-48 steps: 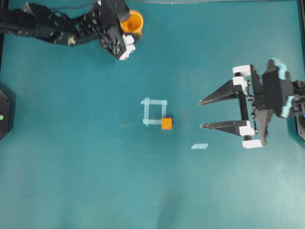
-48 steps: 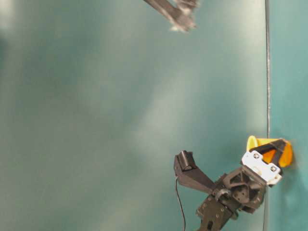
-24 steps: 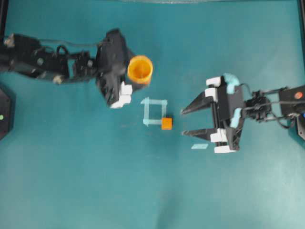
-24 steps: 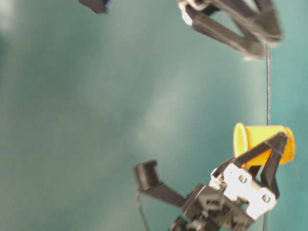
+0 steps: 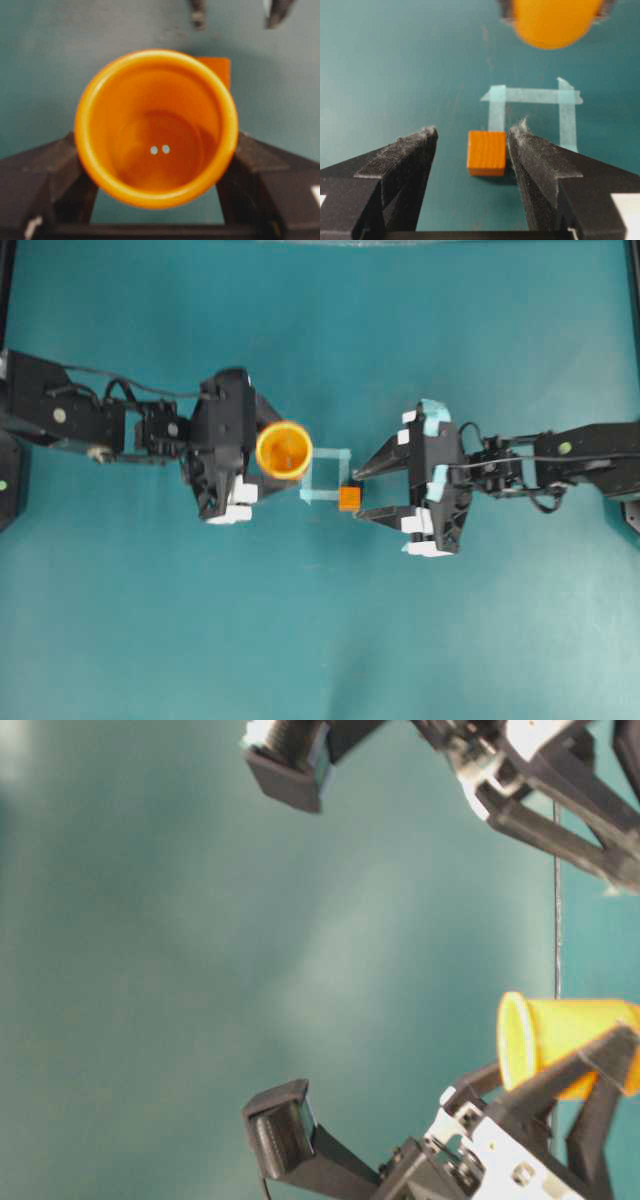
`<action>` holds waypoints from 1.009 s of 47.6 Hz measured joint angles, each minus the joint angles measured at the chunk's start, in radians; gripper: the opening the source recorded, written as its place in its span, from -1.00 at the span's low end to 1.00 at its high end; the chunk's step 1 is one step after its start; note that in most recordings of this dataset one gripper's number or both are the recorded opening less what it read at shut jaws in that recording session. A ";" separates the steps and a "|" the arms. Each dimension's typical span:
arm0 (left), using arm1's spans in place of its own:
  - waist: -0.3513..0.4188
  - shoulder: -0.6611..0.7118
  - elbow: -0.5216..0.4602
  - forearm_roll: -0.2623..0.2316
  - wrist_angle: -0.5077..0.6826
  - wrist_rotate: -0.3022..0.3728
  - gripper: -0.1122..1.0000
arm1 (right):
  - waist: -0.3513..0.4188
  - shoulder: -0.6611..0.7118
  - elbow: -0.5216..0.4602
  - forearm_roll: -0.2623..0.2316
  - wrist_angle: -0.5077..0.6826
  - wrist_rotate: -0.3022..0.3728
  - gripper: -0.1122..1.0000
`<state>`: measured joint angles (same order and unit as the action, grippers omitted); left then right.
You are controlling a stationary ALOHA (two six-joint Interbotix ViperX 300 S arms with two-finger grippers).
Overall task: Hold the block with right arm and the cup with left arm, then put the block into the cup.
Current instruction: 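Move right gripper to the orange block and grasp it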
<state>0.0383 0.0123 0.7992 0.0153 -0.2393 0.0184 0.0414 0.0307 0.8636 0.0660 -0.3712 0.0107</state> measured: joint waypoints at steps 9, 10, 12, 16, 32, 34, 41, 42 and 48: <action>-0.026 -0.015 0.000 0.000 0.014 0.000 0.35 | -0.003 0.074 -0.029 0.015 -0.008 0.000 0.31; -0.028 -0.018 0.000 -0.002 0.012 -0.002 0.35 | -0.003 0.080 -0.031 0.017 -0.008 0.000 0.31; -0.032 -0.023 0.000 0.000 0.014 0.000 0.35 | -0.002 0.087 -0.032 0.018 -0.009 0.000 0.31; -0.035 -0.032 0.000 0.000 0.014 -0.002 0.35 | -0.002 0.107 -0.035 0.026 -0.017 0.000 0.31; -0.040 -0.037 0.000 0.000 0.015 -0.002 0.35 | -0.018 0.161 -0.035 0.038 -0.035 0.000 0.28; -0.040 -0.037 0.000 0.000 0.015 -0.002 0.35 | -0.015 0.167 -0.037 0.040 -0.035 0.000 0.28; -0.040 -0.037 -0.002 -0.002 0.015 -0.002 0.35 | -0.018 0.176 -0.040 0.040 -0.035 -0.002 0.18; -0.040 -0.037 -0.002 0.000 0.014 -0.002 0.35 | -0.018 0.176 -0.041 0.040 -0.037 0.000 0.15; -0.040 -0.037 -0.008 0.000 0.015 -0.002 0.35 | -0.015 0.173 -0.043 0.040 -0.055 -0.002 -0.11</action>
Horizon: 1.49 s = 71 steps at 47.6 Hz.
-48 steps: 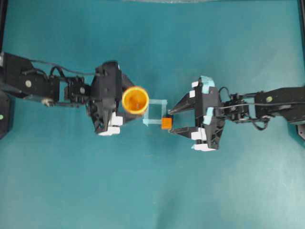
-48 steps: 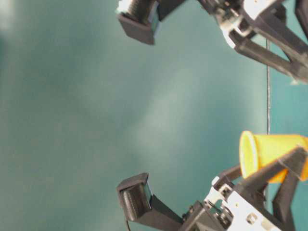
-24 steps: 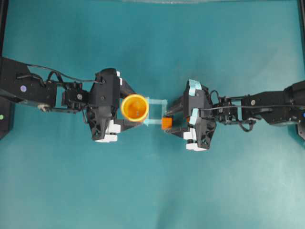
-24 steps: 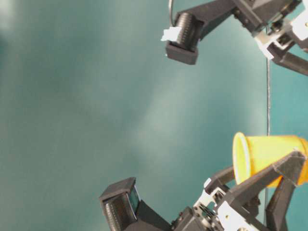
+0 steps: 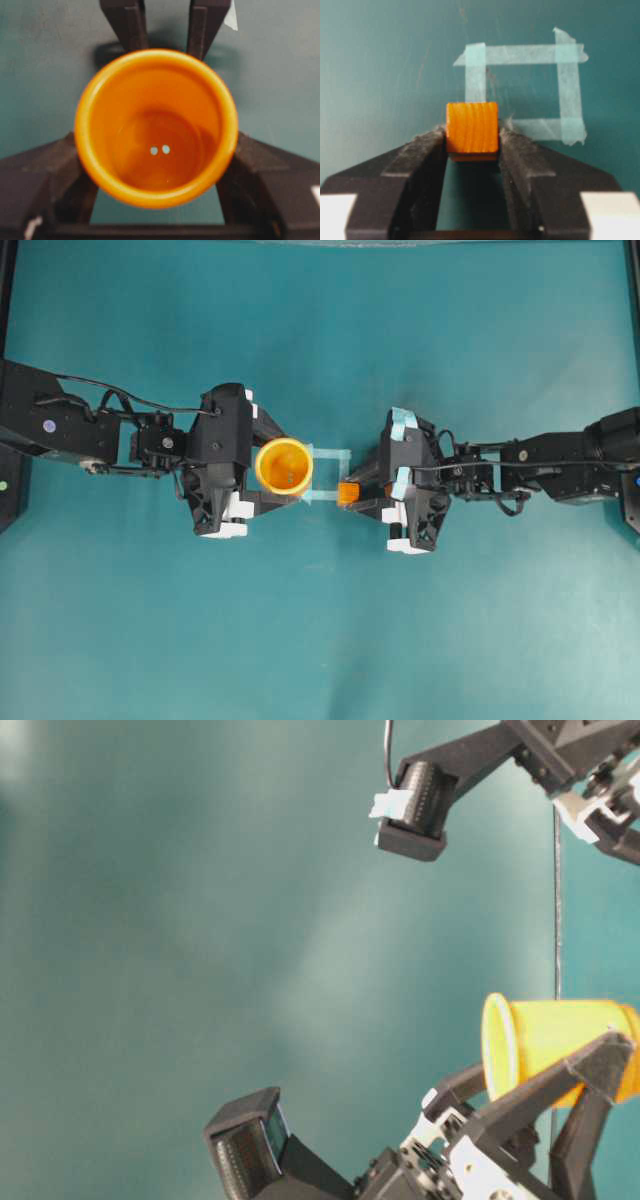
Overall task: Hold the block with right arm and the cup with left arm, then put the block into the cup.
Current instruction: 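Move right gripper to the orange block and grasp it, then lift the block with right gripper and bring it over the cup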
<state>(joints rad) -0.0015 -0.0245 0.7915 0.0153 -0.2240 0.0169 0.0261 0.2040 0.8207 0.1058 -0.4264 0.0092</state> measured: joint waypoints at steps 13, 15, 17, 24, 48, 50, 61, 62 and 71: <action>0.000 0.000 -0.015 0.000 -0.002 0.009 0.35 | 0.000 -0.147 0.000 -0.008 0.026 -0.038 -0.11; 0.000 0.000 -0.014 0.000 -0.002 0.009 0.35 | -0.003 -0.186 0.000 -0.011 0.048 -0.046 -0.11; 0.000 0.000 -0.015 0.000 -0.002 0.011 0.35 | 0.000 -0.224 0.000 -0.014 0.077 -0.052 -0.11; 0.000 0.002 -0.021 0.000 -0.002 0.012 0.35 | 0.000 -0.370 -0.005 -0.031 0.202 -0.077 -0.11; 0.002 0.121 -0.241 0.000 0.256 0.009 0.35 | 0.000 -0.472 -0.057 -0.067 0.282 -0.080 -0.11; 0.002 0.127 -0.255 0.000 0.267 0.012 0.35 | 0.000 -0.466 -0.063 -0.067 0.284 -0.081 -0.11; 0.002 0.133 -0.268 0.000 0.255 0.014 0.35 | 0.000 -0.459 -0.072 -0.069 0.299 -0.081 -0.11; 0.002 0.133 -0.268 0.000 0.249 0.014 0.35 | 0.000 -0.459 -0.072 -0.069 0.301 -0.081 -0.11; 0.002 0.133 -0.258 0.000 0.181 0.014 0.35 | -0.011 -0.459 -0.075 -0.067 0.301 -0.081 -0.11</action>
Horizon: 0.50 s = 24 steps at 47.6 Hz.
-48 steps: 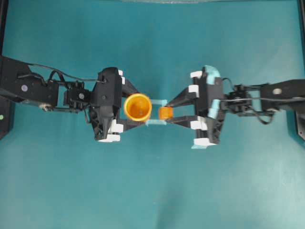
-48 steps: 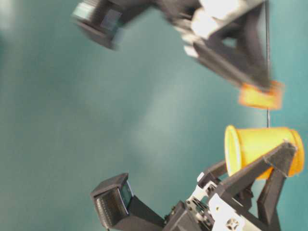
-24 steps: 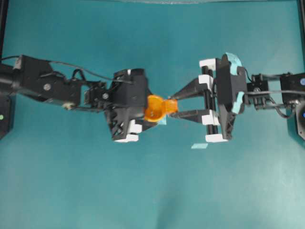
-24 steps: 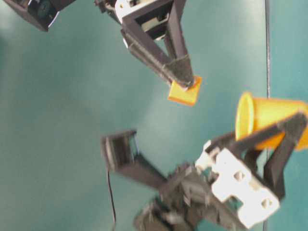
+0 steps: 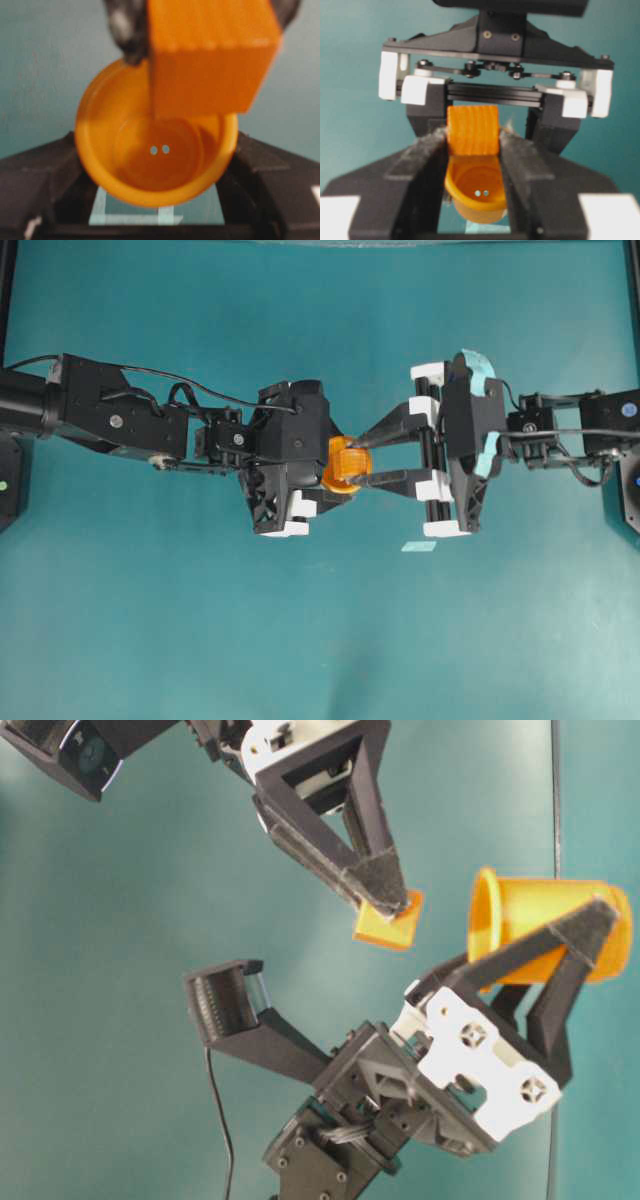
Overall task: Hold the block with right arm and the cup with left arm, then put the block into the cup.
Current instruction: 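Lift the block with right gripper and bring it over the cup, then open right gripper to drop the block into the held cup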
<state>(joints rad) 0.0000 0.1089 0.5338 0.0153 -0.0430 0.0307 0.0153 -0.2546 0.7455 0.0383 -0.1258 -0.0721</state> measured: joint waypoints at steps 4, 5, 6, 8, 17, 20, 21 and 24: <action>0.000 0.000 0.003 0.000 -0.006 0.000 0.35 | -0.005 0.000 -0.003 -0.002 0.000 0.000 -0.11; -0.002 0.000 0.005 0.002 -0.006 0.000 0.35 | -0.006 0.000 -0.003 0.000 0.000 0.000 -0.11; -0.002 0.000 0.005 0.000 -0.008 -0.002 0.35 | -0.008 0.000 -0.003 0.000 0.000 0.000 -0.11; 0.000 0.000 0.006 0.000 -0.008 0.000 0.35 | -0.009 0.000 -0.003 -0.002 0.000 0.002 -0.11; -0.002 0.000 0.008 0.000 -0.008 -0.002 0.35 | -0.012 0.000 -0.005 -0.002 -0.014 0.003 -0.11; -0.002 0.000 0.009 0.000 -0.008 -0.002 0.35 | -0.012 0.000 -0.005 0.000 -0.018 0.003 -0.11; -0.002 0.000 0.009 0.000 -0.008 0.000 0.35 | -0.012 0.000 -0.005 -0.002 -0.020 0.005 -0.11; -0.002 0.000 0.009 0.000 -0.008 0.000 0.35 | -0.012 0.000 -0.005 0.000 -0.021 0.005 -0.10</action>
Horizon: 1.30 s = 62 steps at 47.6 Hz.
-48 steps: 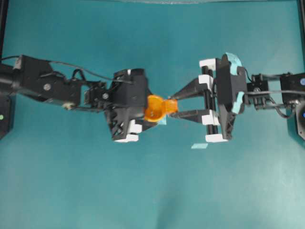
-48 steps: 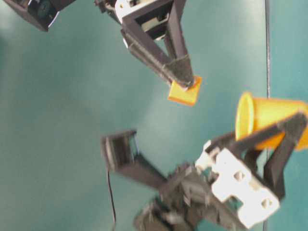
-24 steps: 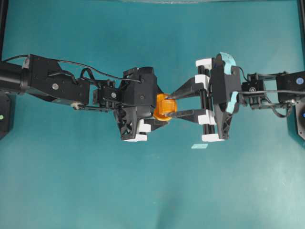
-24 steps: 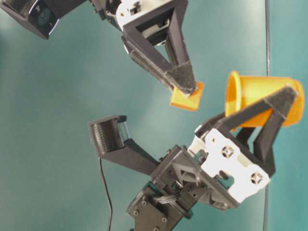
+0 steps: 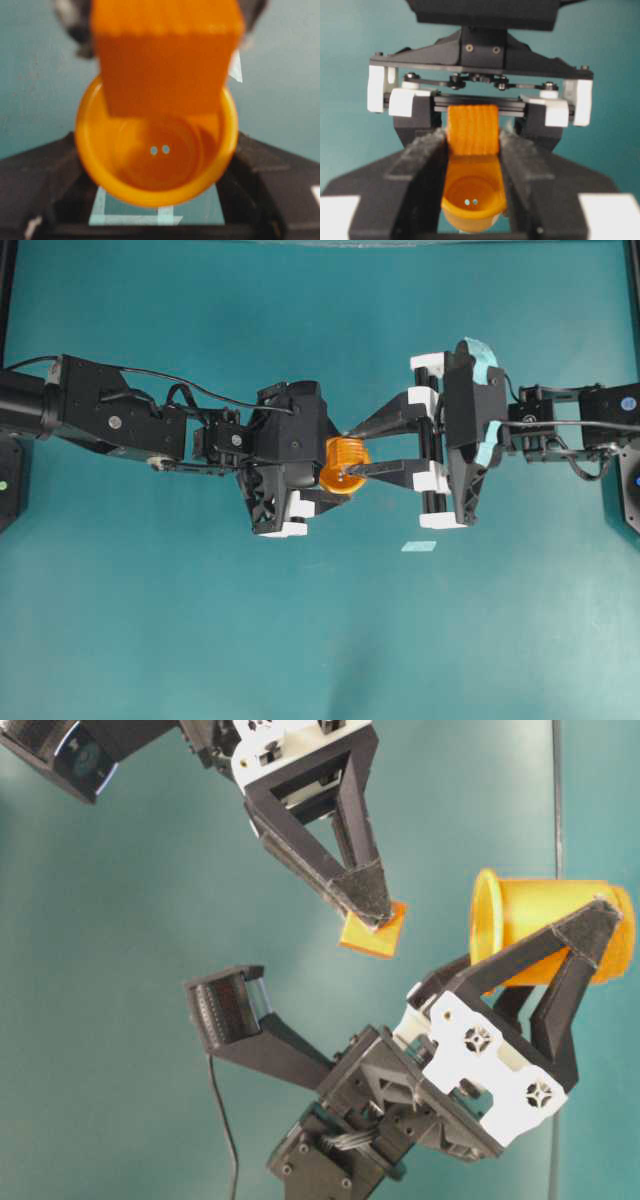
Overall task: Hold the block with right arm and the cup with left arm, then put the block into the cup.
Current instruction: 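Open right gripper to drop the block into the held cup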
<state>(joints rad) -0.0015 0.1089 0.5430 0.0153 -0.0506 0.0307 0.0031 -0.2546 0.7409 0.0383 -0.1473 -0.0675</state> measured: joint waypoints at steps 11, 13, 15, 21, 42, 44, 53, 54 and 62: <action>0.000 0.000 0.000 0.000 0.000 -0.002 0.35 | 0.000 0.000 0.000 -0.002 -0.008 0.005 0.30; 0.000 0.000 0.000 0.002 -0.002 -0.002 0.35 | -0.002 0.000 0.000 -0.002 -0.008 0.005 0.36; 0.000 0.000 0.002 0.000 -0.002 0.000 0.35 | 0.000 0.000 0.000 -0.002 -0.008 0.005 0.38; 0.000 0.000 0.003 0.000 -0.002 0.000 0.35 | 0.000 0.000 0.000 -0.002 -0.008 0.003 0.35; 0.000 0.000 0.002 0.000 -0.005 0.000 0.35 | 0.000 0.000 0.000 0.000 -0.008 0.005 0.35; 0.000 0.000 0.003 0.000 -0.005 0.000 0.35 | 0.000 0.000 0.000 0.000 -0.006 0.005 0.35; 0.000 0.000 0.006 0.000 -0.005 -0.002 0.35 | 0.000 0.000 0.000 0.000 -0.008 0.005 0.35; 0.000 0.000 0.006 0.000 -0.005 0.000 0.35 | 0.000 0.000 0.000 0.000 -0.008 0.005 0.35; 0.000 0.000 0.006 0.002 -0.005 -0.002 0.35 | 0.000 0.000 0.000 -0.002 -0.008 0.005 0.35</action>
<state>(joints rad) -0.0015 0.1089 0.5492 0.0169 -0.0552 0.0291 0.0031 -0.2546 0.7409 0.0368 -0.1549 -0.0629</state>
